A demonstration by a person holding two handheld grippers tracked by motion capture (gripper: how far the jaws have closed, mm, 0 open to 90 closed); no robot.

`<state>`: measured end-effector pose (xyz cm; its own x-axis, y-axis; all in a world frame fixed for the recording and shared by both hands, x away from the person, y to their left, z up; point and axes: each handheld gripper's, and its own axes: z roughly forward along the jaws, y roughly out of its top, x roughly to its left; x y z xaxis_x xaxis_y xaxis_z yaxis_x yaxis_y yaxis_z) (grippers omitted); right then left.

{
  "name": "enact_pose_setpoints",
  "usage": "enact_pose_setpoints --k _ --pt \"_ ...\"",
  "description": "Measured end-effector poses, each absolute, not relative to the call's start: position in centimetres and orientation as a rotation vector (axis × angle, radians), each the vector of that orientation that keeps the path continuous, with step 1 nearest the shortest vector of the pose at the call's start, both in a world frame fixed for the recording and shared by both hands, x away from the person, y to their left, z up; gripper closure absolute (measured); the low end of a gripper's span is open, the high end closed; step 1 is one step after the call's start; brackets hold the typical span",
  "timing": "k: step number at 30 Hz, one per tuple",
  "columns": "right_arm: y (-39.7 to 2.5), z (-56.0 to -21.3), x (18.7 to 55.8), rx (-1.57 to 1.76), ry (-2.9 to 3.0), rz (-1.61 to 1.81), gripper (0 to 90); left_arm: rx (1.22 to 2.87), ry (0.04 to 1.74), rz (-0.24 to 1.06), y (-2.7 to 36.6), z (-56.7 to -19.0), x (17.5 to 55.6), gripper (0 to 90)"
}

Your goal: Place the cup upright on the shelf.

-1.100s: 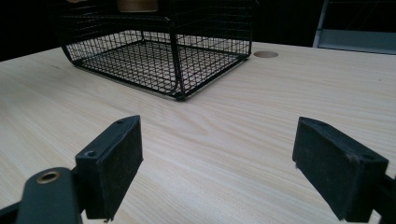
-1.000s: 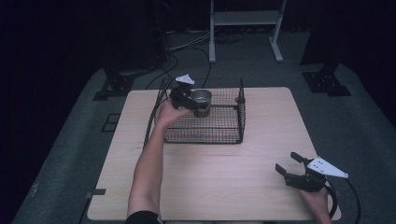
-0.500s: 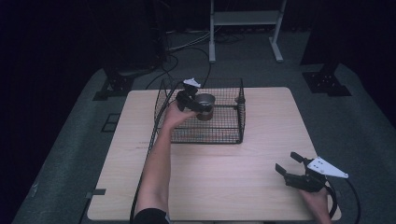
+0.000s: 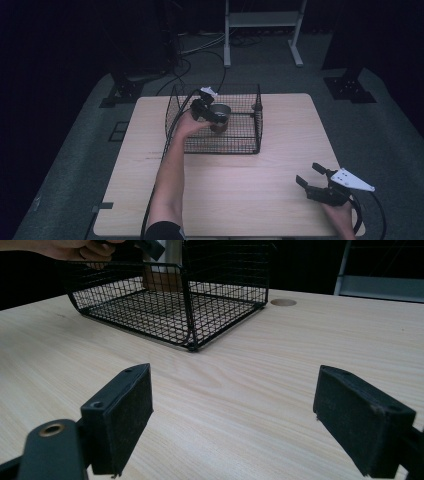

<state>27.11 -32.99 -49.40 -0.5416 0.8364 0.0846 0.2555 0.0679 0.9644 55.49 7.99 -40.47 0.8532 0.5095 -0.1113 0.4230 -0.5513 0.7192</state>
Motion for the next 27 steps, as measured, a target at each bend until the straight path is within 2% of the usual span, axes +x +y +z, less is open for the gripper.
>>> enact_pose_setpoints --k 13,16,27 --pt "-33.2 -49.5 27.3 1.079 1.860 1.481 15.3 2.314 0.671 0.102 7.3 -41.7 55.9 17.7" --pt "-33.2 -49.6 27.3 1.076 1.862 1.480 15.3 2.389 0.676 0.081 6.9 -42.2 56.2 17.7" --pt "-33.2 -49.6 27.2 1.084 1.859 1.481 15.3 2.426 0.688 0.064 7.2 -41.9 56.2 17.3"
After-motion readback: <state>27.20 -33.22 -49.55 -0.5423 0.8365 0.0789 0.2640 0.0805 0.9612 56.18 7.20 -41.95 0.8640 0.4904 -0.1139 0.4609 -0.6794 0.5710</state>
